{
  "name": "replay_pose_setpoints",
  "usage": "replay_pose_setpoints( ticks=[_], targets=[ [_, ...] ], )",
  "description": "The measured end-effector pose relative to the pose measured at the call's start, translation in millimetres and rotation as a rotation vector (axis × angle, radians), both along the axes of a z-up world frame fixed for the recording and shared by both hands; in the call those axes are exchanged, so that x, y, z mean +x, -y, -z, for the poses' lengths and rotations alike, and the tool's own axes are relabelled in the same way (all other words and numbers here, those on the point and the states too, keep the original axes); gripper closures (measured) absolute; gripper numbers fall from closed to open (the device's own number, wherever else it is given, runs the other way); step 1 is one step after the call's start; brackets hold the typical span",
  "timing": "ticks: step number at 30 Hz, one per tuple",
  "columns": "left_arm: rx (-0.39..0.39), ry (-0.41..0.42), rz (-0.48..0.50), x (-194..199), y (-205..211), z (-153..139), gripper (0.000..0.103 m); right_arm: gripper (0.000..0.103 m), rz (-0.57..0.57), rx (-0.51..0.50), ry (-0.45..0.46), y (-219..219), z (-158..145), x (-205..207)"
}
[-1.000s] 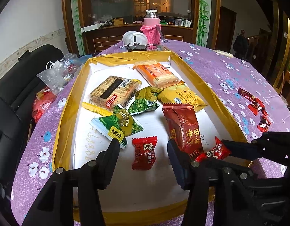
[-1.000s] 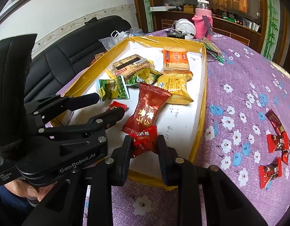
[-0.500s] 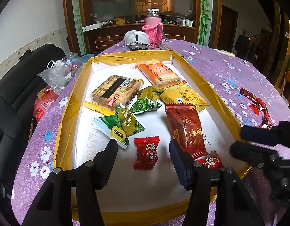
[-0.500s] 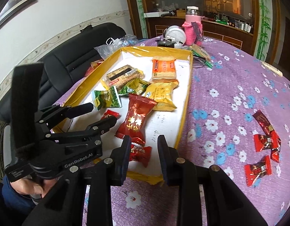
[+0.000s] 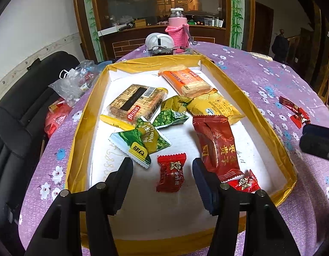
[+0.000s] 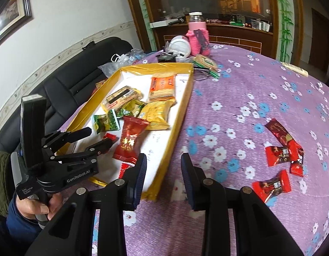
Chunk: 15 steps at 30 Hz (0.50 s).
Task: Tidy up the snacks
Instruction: 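Move both grippers back to the red candies on the tablecloth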
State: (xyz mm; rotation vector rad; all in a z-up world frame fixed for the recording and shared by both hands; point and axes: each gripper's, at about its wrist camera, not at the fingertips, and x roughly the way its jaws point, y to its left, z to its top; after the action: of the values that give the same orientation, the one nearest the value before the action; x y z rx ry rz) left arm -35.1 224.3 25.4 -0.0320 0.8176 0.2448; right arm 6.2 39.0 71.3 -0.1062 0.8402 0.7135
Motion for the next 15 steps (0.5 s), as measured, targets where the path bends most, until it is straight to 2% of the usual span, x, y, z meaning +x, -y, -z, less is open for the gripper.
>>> replay_pose_setpoints(
  ticks=[4,9,15],
  targets=[
    [0.012,0.002,0.001,-0.3,1.8,-2.7,0.037,0.071,0.010,0.009,-0.006,9.7,-1.6,4.2],
    [0.010,0.022,0.003,-4.0,3.1,-14.7,0.036,0.071,0.030,0.026,-0.008,24.5,-7.0,11.0],
    [-0.007,0.048,0.025,-6.1,9.9,-32.3,0.035,0.071,0.117,0.087,-0.032,62.1,-13.2,33.4]
  ],
)
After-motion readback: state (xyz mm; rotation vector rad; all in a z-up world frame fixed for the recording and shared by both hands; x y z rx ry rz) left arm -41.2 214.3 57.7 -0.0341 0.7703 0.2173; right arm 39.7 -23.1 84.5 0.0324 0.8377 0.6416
